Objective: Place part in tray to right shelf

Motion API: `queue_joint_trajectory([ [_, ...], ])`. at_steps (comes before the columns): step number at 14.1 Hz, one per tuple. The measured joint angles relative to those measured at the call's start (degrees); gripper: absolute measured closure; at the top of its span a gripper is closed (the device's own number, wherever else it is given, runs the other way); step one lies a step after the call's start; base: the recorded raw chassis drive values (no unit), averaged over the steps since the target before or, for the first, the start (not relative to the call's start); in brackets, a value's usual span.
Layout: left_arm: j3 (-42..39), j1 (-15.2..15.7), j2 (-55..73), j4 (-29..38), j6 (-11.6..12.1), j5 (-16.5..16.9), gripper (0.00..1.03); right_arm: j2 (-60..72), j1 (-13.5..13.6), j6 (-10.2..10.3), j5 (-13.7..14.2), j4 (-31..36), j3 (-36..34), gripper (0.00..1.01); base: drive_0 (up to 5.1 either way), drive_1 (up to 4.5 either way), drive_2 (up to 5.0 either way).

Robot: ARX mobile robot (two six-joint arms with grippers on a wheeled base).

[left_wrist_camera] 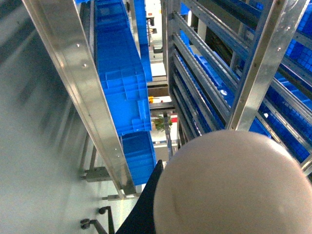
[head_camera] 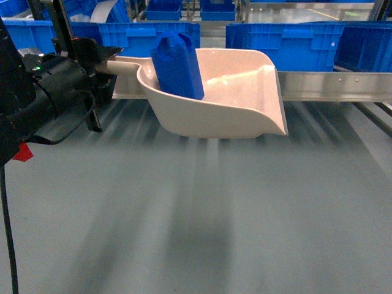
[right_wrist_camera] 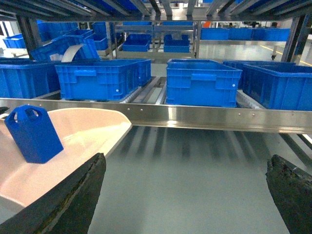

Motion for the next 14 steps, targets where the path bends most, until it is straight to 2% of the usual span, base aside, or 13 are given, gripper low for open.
queue_joint_trajectory([
  [6,0.0,0.3,0.0,-0.1,0.0,-0.2,0.89,0.2,0.0,0.0,0.0,0.0,0.0,0.03,2.7,1.97,-4.8],
  [9,0.0,-0.5,0.0,-0.1,0.0,0.4,0.89,0.2,0.0,0.0,0.0,0.0,0.0,0.03,3.4,3.28,-4.2],
  [14,0.0,0.2,0.0,0.0,0.0,-0.1,0.89,0.2,0.0,0.0,0.0,0.0,0.0,0.03,1.9,2.67,-4.9],
])
